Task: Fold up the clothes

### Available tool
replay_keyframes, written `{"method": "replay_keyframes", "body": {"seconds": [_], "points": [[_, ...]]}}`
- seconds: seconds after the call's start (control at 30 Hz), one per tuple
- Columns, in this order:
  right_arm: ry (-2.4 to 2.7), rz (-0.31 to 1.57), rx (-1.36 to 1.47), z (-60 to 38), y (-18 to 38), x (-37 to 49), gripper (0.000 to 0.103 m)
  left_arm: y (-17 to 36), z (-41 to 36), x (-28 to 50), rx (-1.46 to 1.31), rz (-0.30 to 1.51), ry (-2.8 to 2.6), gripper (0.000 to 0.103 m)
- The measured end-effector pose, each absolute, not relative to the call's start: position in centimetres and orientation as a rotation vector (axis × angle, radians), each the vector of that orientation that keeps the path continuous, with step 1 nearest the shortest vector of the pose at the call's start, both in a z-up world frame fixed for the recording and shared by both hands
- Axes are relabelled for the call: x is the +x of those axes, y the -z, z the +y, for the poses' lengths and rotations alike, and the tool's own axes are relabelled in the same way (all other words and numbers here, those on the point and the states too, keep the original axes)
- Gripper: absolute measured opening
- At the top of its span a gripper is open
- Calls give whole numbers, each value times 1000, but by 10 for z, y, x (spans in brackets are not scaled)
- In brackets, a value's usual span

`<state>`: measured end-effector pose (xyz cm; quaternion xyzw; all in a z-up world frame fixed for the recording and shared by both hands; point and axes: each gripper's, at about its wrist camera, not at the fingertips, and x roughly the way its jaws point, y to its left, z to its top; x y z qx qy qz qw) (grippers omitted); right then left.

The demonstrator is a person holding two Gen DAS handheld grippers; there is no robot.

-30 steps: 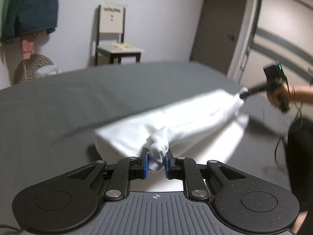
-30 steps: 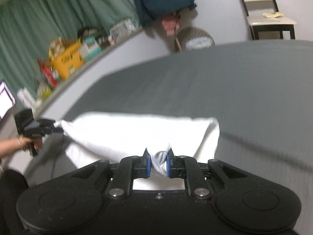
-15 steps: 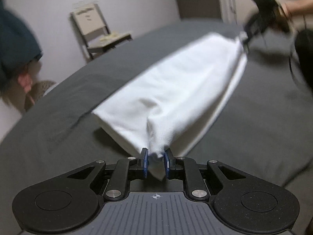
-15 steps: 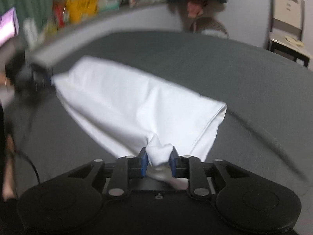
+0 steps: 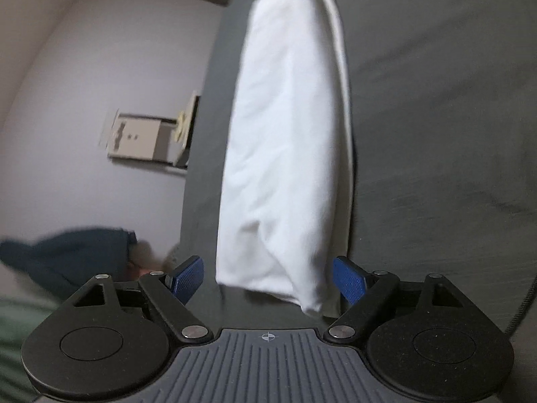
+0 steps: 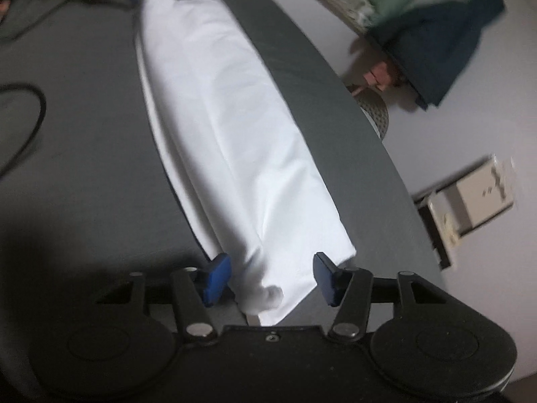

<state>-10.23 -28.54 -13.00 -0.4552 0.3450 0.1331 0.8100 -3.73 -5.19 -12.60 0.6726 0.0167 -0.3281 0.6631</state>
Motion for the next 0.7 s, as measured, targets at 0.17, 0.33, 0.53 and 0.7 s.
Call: {"method": "replay_keyframes", "body": {"seconds": [0.17,0.33,0.53,0.7], "points": [[-321,757,-1131,-274,149,-101,47,137,-62,-41,1649,46,765,84],[-281,753,-1154,-273,158,-93,34,135,-67,-37,1651,96,777,70],[-322,677,-1410,-270,179,-106,10,137,-68,-33,1674,158,834,11],[-235,472,-1588,-283,181,-123,9,131,-61,-37,1653,107,815,9]]}}
